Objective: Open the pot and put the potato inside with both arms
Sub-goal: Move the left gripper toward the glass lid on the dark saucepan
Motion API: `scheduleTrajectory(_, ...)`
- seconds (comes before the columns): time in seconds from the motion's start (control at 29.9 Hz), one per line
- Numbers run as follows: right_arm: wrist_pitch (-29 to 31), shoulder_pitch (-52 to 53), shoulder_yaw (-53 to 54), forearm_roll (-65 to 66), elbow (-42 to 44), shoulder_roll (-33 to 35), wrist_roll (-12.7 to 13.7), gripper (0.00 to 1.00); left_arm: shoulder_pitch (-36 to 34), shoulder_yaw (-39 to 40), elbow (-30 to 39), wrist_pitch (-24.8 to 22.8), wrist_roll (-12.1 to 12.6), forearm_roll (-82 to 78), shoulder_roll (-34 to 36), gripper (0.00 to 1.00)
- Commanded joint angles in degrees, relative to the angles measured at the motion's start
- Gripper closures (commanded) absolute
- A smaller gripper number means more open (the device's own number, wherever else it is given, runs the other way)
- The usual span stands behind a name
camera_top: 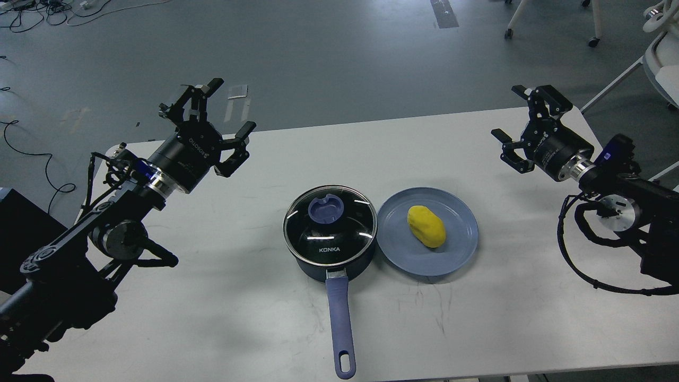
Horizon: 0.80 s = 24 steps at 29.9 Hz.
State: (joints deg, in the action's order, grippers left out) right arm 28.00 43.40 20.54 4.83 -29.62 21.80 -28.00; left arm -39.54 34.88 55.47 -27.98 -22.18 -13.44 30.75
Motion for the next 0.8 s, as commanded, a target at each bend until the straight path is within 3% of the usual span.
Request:
scheduleTrajectory(0.0,0.0,-0.24,-0.06,0.0,-0.09,0.17,0.0,0.01,-0.02,0.1,1.04,-0.02,-2.68,-0.53,1.95,0.02)
scheduleTrajectory(0.07,0.0,-0.42,-0.06,0.0,-0.09,0.52,0.0,0.01,-0.36,0.1,3.05,-0.02,-5.06,-2.37,4.22,0.02)
scheduleTrajectory(0.4,0.0,-0.86,0.03,0.0,-0.44,1.14,0.0,0.0,-6.43,0.19,21.86,-0.02,-5.24,-29.78,12.58,0.02)
scheduleTrajectory(0.53,0.0,-1.3,-0.06,0.0,-0.44,1.22,0.0,0.0,-9.5,0.02,29.15,0.39,-5.15,-49.51,13.2,0.02)
scheduleTrajectory(0.77,0.0,-1.56,-0.06,0.0,-0.44,1.4,0.0,0.0,-11.97,-1.39,31.45,0.3,-5.24,-74.8,12.32,0.02)
